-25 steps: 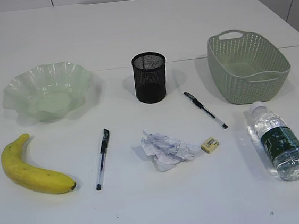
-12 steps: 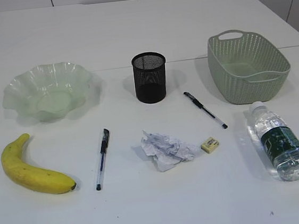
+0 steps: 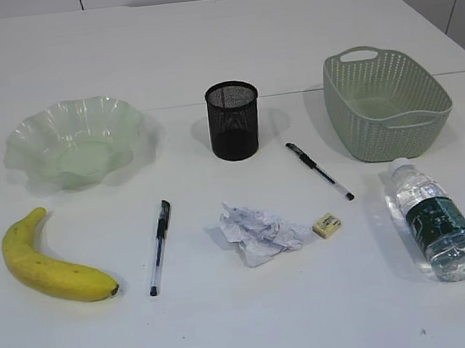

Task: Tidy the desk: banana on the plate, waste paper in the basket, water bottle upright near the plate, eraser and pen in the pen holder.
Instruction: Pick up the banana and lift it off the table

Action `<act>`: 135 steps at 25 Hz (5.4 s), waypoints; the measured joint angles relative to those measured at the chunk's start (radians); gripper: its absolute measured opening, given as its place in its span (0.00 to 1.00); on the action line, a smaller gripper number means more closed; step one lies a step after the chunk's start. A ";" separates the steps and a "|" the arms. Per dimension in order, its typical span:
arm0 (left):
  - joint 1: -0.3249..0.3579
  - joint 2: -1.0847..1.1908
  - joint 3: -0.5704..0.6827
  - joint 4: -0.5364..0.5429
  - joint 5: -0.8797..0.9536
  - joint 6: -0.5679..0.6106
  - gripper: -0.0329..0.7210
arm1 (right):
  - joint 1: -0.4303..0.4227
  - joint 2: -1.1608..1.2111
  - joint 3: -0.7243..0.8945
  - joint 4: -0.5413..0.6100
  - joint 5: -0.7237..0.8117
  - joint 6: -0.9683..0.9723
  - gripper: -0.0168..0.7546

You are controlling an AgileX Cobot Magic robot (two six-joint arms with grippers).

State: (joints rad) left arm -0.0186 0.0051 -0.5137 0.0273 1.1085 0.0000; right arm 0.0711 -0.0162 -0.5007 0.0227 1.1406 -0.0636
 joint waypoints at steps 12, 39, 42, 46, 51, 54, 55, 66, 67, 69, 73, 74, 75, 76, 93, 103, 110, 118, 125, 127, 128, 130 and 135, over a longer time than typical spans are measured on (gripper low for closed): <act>0.000 0.000 0.000 -0.002 0.000 0.000 0.70 | 0.000 0.000 0.000 -0.002 0.000 0.000 0.77; 0.000 0.673 -0.275 -0.165 -0.349 0.000 0.64 | 0.000 0.477 -0.128 0.034 -0.379 0.025 0.77; 0.000 0.763 -0.312 -0.175 -0.402 -0.012 0.63 | 0.000 0.482 -0.128 0.034 -0.379 0.025 0.77; -0.022 0.884 -0.331 -0.175 -0.452 -0.066 0.63 | 0.000 0.492 -0.128 0.034 -0.379 0.025 0.77; -0.041 1.055 -0.386 -0.175 -0.437 -0.181 0.63 | 0.000 0.494 -0.128 0.035 -0.381 0.025 0.77; -0.041 1.161 -0.441 -0.151 -0.407 -0.279 0.63 | 0.000 0.498 -0.128 0.041 -0.381 0.025 0.77; -0.041 1.204 -0.457 -0.145 -0.388 -0.317 0.63 | 0.000 0.502 -0.128 0.044 -0.381 0.025 0.77; -0.132 1.508 -0.518 -0.009 -0.300 -0.732 0.62 | 0.000 0.528 -0.128 0.049 -0.383 0.026 0.77; -0.149 1.529 -0.518 0.007 -0.300 -0.778 0.62 | 0.000 0.528 -0.128 0.049 -0.383 0.026 0.77; -0.173 1.566 -0.518 0.020 -0.318 -0.859 0.62 | 0.000 0.528 -0.128 0.049 -0.383 0.026 0.77; -0.193 1.629 -0.518 0.020 -0.365 -0.995 0.61 | 0.000 0.528 -0.128 0.049 -0.383 0.026 0.77; -0.193 1.641 -0.518 0.012 -0.373 -1.016 0.61 | 0.000 0.528 -0.128 0.049 -0.383 0.026 0.77; -0.193 1.652 -0.518 0.002 -0.381 -1.028 0.61 | 0.000 0.528 -0.128 0.049 -0.383 0.026 0.77; -0.193 1.664 -0.520 0.000 -0.389 -1.035 0.61 | 0.000 0.528 -0.128 0.049 -0.383 0.026 0.77; -0.193 1.803 -0.520 -0.063 -0.442 -1.070 0.61 | 0.000 0.528 -0.128 0.049 -0.387 0.028 0.77; -0.193 1.863 -0.522 -0.065 -0.460 -1.076 0.61 | 0.000 0.528 -0.128 0.049 -0.387 0.028 0.77; -0.193 1.867 -0.522 -0.067 -0.464 -1.084 0.53 | 0.000 0.528 -0.128 0.044 -0.388 0.028 0.77; -0.193 1.867 -0.522 -0.083 -0.464 -1.092 0.39 | 0.000 0.528 -0.128 0.043 -0.388 0.028 0.77; -0.193 1.867 -0.527 -0.088 -0.418 -1.092 0.37 | 0.000 0.528 -0.128 0.038 -0.388 0.028 0.77; -0.193 1.854 -0.527 -0.088 -0.397 -1.092 0.37 | 0.000 0.528 -0.128 0.038 -0.388 0.028 0.77; -0.193 1.843 -0.527 -0.084 -0.388 -1.092 0.37 | 0.000 0.528 -0.128 0.038 -0.388 0.028 0.77; -0.193 1.815 -0.527 -0.074 -0.371 -1.092 0.37 | 0.000 0.528 -0.128 0.038 -0.390 0.028 0.77; -0.193 1.718 -0.527 -0.040 -0.320 -1.058 0.37 | 0.000 0.528 -0.128 0.036 -0.390 0.028 0.77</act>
State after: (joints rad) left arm -0.2115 1.7230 -1.0402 -0.0123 0.7880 -1.0577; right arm 0.0711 0.5121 -0.6288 0.0583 0.7511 -0.0360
